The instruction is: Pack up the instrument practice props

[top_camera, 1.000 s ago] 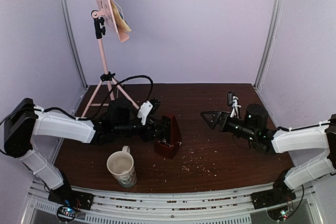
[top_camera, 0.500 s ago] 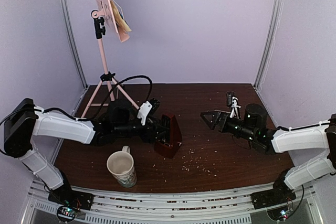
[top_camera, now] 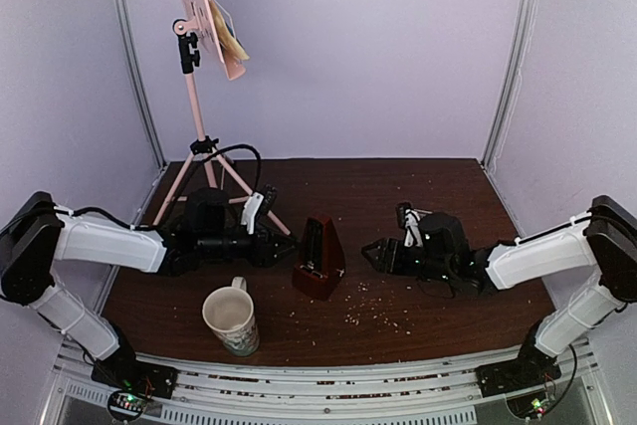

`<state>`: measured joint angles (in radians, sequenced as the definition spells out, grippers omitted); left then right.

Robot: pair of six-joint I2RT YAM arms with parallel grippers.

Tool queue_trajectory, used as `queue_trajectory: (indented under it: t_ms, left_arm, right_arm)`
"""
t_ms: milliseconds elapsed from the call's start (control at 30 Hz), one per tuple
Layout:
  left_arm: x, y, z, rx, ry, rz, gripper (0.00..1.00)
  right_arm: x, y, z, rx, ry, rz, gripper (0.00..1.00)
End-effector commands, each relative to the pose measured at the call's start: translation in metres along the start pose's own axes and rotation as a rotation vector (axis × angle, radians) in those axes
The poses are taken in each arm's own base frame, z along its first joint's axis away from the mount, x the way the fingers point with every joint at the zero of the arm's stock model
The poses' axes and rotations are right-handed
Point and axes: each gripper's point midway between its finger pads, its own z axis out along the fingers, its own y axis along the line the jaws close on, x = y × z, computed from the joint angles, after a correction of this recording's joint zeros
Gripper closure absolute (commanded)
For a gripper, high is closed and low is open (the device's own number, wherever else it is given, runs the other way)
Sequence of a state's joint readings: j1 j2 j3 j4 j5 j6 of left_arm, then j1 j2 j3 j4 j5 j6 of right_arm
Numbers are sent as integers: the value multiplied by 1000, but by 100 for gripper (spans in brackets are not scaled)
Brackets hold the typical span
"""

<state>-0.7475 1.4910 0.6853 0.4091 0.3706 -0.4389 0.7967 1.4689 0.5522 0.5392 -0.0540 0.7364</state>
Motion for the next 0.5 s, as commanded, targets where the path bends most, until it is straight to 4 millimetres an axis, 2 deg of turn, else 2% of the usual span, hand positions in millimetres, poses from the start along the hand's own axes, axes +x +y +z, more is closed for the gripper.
queue_trajectory:
  t_ms: [0, 267, 467]
  left_arm:
    - [12, 1, -1, 52, 30, -72, 54]
    - [35, 5, 11, 85, 116, -91, 50]
    - [42, 6, 18, 99, 145, -89, 47]
  right_arm:
    - [5, 5, 11, 26, -9, 27, 37]
    - [17, 18, 35, 8, 27, 26, 44]
    - [20, 20, 43, -3, 38, 32, 44]
